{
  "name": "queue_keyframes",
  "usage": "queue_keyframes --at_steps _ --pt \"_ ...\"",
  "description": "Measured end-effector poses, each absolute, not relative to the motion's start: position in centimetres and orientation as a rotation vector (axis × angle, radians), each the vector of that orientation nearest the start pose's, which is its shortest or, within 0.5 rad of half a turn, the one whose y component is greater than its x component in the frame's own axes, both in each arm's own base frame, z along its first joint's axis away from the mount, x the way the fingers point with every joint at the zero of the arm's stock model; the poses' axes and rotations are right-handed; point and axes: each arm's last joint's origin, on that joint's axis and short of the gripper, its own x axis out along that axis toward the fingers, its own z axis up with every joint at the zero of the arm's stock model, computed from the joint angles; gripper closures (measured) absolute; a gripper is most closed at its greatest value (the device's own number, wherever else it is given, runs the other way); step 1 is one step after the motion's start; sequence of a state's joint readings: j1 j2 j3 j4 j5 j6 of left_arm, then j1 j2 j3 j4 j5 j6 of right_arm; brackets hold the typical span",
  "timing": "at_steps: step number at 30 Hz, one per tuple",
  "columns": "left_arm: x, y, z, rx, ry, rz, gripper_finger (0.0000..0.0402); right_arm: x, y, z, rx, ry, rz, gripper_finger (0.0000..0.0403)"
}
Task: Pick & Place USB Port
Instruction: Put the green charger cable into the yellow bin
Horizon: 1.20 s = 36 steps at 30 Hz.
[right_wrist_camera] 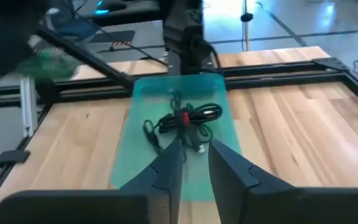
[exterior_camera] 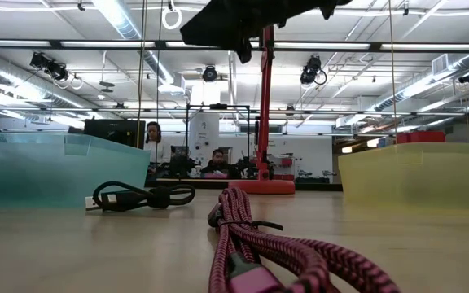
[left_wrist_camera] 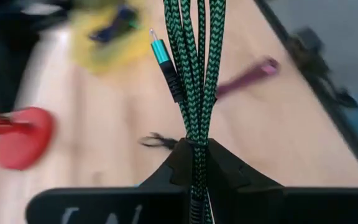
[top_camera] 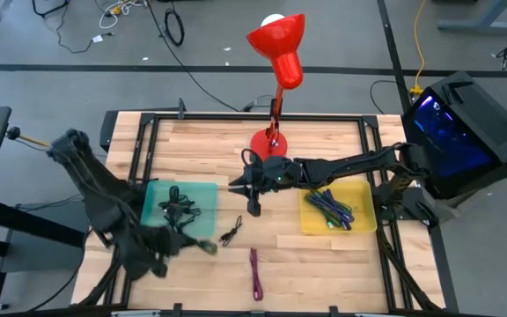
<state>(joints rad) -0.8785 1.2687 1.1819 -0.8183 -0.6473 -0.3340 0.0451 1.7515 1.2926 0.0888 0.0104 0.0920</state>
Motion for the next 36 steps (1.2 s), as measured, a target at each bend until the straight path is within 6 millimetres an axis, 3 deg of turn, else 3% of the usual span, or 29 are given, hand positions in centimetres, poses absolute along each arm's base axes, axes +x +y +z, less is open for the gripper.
queue_keyframes --at_steps 7,13,22,36 --pt "13.9 -13.3 33.3 0.291 0.472 0.032 0.0377 39.4 4.2 29.4 0.005 0.293 0.019 0.0345" --pt "13.2 -12.0 32.9 0.321 0.297 0.096 0.0377 39.1 5.7 31.2 -0.058 0.162 0.069 0.0349" --pt "15.8 -10.4 31.3 0.367 0.182 0.185 0.0377 39.1 6.2 32.1 -0.060 0.063 0.132 0.0323" --pt "19.4 -6.0 32.2 0.292 0.051 0.070 0.0377 39.0 7.0 32.6 -0.097 0.009 0.069 0.0220"
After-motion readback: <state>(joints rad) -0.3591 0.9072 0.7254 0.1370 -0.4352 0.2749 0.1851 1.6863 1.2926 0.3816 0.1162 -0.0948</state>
